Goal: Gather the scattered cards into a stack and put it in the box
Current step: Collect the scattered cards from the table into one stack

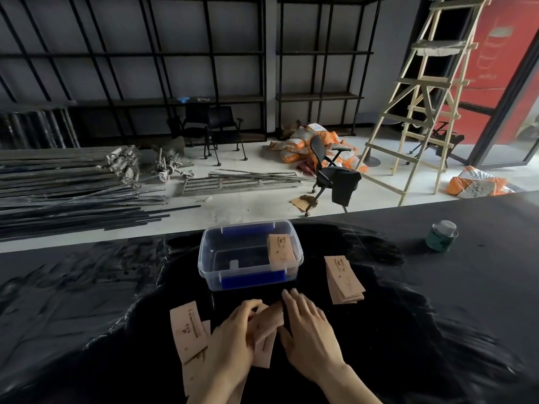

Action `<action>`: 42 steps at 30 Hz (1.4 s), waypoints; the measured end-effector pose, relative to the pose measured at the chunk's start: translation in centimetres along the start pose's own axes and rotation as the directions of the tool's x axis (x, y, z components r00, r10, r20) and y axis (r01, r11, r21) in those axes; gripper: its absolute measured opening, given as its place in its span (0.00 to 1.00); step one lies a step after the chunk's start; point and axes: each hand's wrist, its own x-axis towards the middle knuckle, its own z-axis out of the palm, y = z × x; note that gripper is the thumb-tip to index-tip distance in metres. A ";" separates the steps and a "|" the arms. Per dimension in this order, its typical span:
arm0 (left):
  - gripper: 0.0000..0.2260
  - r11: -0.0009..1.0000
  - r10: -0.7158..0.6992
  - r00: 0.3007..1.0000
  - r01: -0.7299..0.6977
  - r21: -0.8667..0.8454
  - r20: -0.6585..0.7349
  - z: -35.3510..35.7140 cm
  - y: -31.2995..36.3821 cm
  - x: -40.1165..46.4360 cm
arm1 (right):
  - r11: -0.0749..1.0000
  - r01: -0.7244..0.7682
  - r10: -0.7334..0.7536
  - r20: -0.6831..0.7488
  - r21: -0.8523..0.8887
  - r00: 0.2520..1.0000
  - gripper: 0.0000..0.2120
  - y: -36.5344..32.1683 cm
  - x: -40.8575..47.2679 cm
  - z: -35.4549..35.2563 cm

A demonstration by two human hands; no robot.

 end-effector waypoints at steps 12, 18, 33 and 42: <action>0.17 0.990 -0.115 0.971 0.129 0.053 -0.208 -1.2 1.9 -0.3 | 0.980 0.190 -0.191 -0.010 -0.055 0.982 0.27 3.0 -0.9 -0.4; 0.31 0.882 -0.321 0.916 0.196 0.429 0.242 -4.5 2.0 -0.8 | 0.982 0.183 -0.184 -0.014 -0.052 0.983 0.31 2.9 -0.8 -0.2; 0.14 0.982 -0.059 0.998 0.059 -0.180 0.008 -3.5 2.5 2.3 | 0.986 0.168 -0.168 -0.036 -0.021 0.985 0.26 2.4 -1.5 -0.2; 0.18 0.887 0.037 0.998 -0.011 -0.462 0.048 0.6 6.3 1.7 | 0.990 0.088 -0.076 -0.107 0.112 0.991 0.44 1.9 -2.2 0.1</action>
